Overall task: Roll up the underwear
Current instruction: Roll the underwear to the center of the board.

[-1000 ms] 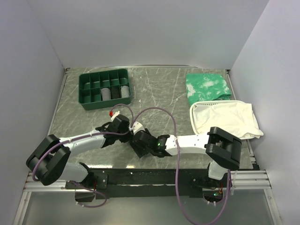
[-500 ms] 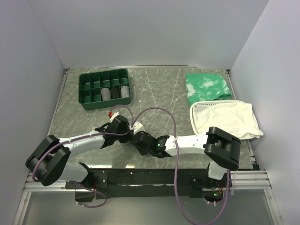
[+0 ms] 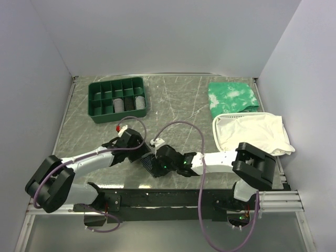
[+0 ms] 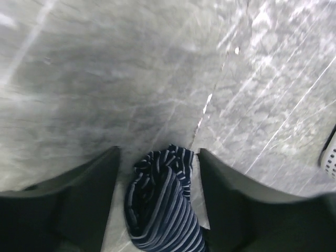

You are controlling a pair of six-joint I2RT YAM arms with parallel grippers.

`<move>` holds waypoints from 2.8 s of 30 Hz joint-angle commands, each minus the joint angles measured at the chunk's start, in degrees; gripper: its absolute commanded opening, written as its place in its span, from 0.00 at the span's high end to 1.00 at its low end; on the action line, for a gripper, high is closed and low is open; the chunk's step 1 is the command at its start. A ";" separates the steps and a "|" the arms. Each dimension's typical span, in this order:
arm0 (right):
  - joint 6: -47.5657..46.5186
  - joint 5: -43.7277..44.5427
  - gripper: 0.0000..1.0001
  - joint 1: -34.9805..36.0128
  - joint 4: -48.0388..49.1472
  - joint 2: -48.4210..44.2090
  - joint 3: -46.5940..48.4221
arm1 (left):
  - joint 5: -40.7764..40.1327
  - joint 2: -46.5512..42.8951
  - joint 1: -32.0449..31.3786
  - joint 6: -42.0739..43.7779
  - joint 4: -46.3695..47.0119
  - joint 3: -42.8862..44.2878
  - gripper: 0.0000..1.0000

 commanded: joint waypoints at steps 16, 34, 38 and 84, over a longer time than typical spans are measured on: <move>12.68 -22.52 0.87 -14.29 6.94 4.85 -5.60 | 1.47 -22.04 0.26 -2.22 13.30 -15.94 0.27; 17.07 -27.79 0.86 -19.12 10.19 9.24 -7.44 | -5.99 -15.29 -8.71 -9.25 21.56 -18.32 0.30; 17.87 -29.10 0.86 -20.09 11.24 10.03 -8.32 | -8.45 -14.93 -9.41 -10.13 21.48 -18.85 0.30; -8.76 7.63 0.32 -3.92 -8.72 -13.08 -1.29 | -2.30 6.60 -9.68 0.15 5.48 2.42 0.62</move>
